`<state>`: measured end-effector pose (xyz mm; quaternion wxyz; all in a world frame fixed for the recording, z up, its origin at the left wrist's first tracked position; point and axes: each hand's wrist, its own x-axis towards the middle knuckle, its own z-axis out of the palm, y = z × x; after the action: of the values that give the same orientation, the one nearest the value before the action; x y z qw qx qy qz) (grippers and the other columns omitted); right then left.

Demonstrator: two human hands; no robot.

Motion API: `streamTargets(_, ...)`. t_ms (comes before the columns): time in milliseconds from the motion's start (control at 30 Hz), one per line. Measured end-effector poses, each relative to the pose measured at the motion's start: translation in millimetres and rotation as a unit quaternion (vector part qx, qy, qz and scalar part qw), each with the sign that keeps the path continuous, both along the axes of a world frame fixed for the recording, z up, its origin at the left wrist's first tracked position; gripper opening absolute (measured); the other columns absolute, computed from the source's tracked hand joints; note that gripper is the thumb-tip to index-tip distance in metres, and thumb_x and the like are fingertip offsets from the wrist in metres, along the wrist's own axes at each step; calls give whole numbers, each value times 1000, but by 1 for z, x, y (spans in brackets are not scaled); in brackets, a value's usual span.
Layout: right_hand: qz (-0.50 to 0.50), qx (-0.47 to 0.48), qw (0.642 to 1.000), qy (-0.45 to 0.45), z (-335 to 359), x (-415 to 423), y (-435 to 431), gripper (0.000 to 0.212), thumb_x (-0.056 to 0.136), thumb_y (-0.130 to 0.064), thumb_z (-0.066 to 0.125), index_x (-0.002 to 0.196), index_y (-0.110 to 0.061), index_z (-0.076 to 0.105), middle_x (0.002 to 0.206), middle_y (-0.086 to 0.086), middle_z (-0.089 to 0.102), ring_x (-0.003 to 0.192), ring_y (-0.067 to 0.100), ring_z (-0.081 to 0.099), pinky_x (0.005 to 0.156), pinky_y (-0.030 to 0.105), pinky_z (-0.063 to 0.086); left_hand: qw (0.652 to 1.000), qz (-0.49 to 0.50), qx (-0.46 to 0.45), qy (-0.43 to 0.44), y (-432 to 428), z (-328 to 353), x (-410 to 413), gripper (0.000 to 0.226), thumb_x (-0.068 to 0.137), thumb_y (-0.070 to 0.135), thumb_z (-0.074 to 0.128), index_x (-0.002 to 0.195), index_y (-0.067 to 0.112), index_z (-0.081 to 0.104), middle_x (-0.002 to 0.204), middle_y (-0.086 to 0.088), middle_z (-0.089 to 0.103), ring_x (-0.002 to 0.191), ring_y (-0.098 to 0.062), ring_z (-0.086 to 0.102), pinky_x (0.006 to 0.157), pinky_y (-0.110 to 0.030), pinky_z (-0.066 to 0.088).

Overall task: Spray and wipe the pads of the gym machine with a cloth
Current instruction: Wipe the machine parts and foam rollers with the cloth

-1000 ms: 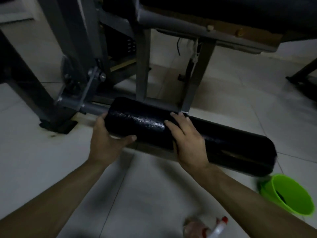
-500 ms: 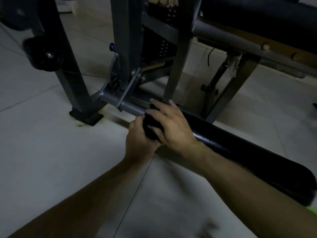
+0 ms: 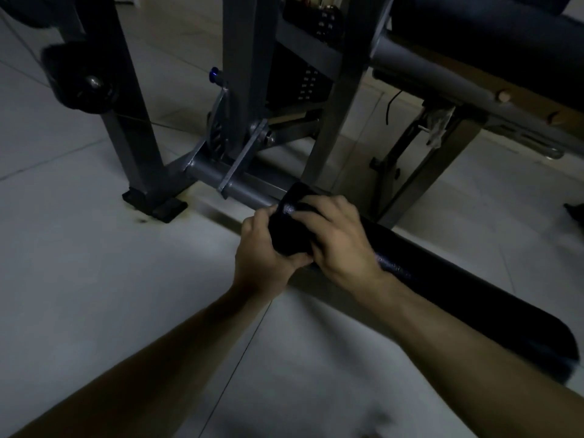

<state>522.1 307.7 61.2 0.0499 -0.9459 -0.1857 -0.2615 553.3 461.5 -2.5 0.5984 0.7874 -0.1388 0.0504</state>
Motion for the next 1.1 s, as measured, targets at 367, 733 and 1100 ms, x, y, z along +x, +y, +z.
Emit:
streamTargets(367, -47, -37, 998, 36, 4, -39, -37, 45, 81, 1, 54, 121, -11, 71, 128, 11, 63, 98, 35, 56, 79, 48, 45, 1000, -2, -10, 28, -2, 2, -2, 95, 61, 30, 94, 141, 31, 42, 129, 11, 41, 114, -11, 52, 88, -24, 51)
streamTargets(733, -97, 45, 994, 23, 19, 4, 31, 40, 91, -34, 69, 127, -17, 64, 150, 8, 50, 135, 31, 42, 109, 46, 38, 999, -10, 45, -5, 0, 7, 0, 82, 74, 37, 87, 141, 22, 44, 133, 3, 49, 116, -14, 53, 86, -31, 56)
streamTargets(1100, -65, -45, 996, 40, -23, -82, -51, 37, 98, -4, 64, 135, -4, 65, 146, 20, 55, 146, 36, 42, 121, 48, 33, 944, -3, 252, -215, -20, 25, -25, 102, 69, 40, 84, 155, 13, 36, 167, -16, 22, 153, -36, 22, 119, -59, 30)
